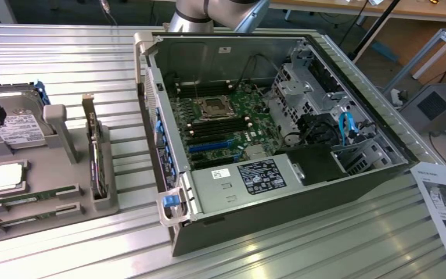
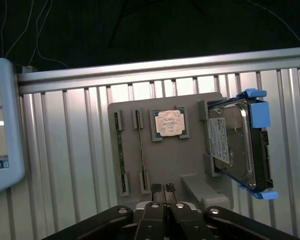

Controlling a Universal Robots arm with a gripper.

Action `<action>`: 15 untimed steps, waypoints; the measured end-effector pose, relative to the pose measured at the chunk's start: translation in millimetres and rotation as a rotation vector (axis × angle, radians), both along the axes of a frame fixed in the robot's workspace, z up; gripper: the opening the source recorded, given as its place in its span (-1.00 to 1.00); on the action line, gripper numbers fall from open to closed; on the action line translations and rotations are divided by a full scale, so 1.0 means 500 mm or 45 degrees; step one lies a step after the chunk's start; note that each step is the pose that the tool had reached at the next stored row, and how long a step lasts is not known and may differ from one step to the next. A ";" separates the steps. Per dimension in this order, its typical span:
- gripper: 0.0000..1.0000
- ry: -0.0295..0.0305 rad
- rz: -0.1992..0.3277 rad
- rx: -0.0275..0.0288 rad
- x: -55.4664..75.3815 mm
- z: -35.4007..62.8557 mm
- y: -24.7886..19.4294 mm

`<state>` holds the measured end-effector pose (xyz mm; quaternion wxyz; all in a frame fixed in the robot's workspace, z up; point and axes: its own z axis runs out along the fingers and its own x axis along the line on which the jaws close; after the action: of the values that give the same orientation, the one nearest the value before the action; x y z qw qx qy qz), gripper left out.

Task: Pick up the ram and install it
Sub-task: 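Pick up the ram and move it above insertion slot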

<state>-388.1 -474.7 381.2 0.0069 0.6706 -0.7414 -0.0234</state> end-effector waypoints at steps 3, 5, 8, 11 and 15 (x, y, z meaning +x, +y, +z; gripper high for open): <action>-0.79 -0.0002 0.000 0.0013 0.000 0.000 -0.0005; -0.79 -0.0001 0.000 0.0012 0.000 0.000 -0.0018; -0.79 -0.0002 0.000 0.0012 0.000 0.000 -0.0049; -0.79 -0.0002 0.000 0.0013 0.000 -0.001 -0.0078; -0.79 -0.0002 0.000 0.0012 0.000 -0.001 -0.0107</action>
<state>-388.1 -480.0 380.8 0.0065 0.6707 -0.7413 -0.0237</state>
